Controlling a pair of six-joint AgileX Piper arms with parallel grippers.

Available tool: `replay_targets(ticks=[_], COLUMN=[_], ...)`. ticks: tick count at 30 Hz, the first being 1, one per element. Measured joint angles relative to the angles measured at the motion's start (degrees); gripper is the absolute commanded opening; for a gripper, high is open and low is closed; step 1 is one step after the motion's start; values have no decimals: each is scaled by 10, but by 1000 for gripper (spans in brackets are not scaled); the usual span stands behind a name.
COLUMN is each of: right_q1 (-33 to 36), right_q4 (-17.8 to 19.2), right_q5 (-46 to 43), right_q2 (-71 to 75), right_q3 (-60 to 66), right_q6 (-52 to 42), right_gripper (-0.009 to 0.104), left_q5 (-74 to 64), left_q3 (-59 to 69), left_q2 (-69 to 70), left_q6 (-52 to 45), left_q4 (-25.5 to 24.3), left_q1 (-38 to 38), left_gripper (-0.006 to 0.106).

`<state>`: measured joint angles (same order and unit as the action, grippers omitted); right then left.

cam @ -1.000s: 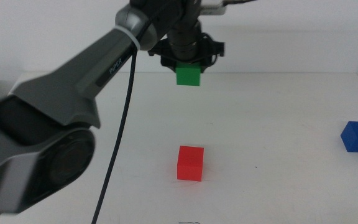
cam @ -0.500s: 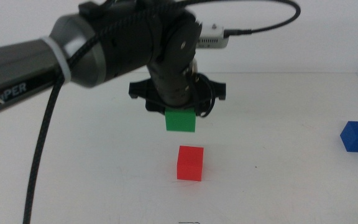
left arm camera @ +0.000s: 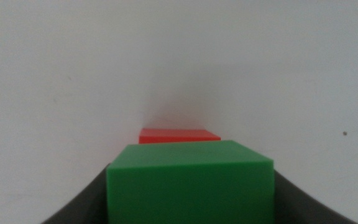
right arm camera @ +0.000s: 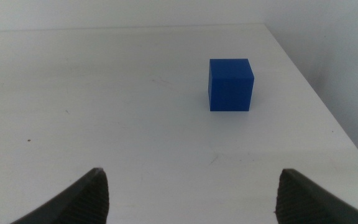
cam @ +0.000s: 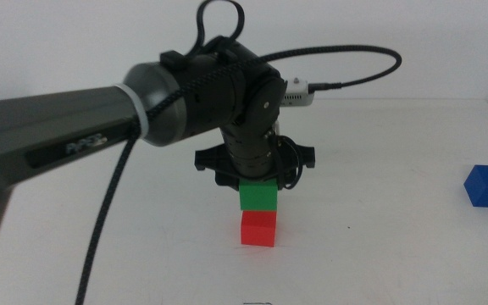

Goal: Stack red cubes first, then green, then blue cubes in a specific spot.

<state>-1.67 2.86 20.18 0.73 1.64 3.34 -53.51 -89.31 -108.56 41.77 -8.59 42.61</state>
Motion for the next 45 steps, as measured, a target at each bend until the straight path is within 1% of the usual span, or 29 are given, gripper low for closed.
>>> replay_targets(ticks=[4, 23, 26, 27, 29, 37, 40, 41, 45], right_q1=[0, 0, 0, 0, 0, 0, 0, 0, 0], right_q4=[0, 0, 0, 0, 0, 0, 0, 0, 0], right_q5=[0, 0, 0, 0, 0, 0, 0, 0, 0], right_q2=[0, 0, 0, 0, 0, 0, 0, 0, 0], right_q3=[0, 0, 0, 0, 0, 0, 0, 0, 0], right_q6=[0, 0, 0, 0, 0, 0, 0, 0, 0], right_gripper=[85, 85, 85, 85, 85, 85, 85, 85, 85], left_q5=[1, 12, 12, 12, 12, 13, 11, 10, 5], left_q3=[1, 1, 1, 1, 1, 1, 1, 1, 1], left_q2=[-15, -49, -49, -49, -49, -50, -53, -53, -46], left_q6=[1, 1, -1, -3, -9, -29, -31, -32, -43], left_q4=[8, 9, 9, 8, 8, 4, 2, 2, 2], left_q1=[0, 0, 0, 0, 0, 0, 0, 0, 0], left_gripper=[11, 11, 15, 27, 35, 77, 90, 94, 94])
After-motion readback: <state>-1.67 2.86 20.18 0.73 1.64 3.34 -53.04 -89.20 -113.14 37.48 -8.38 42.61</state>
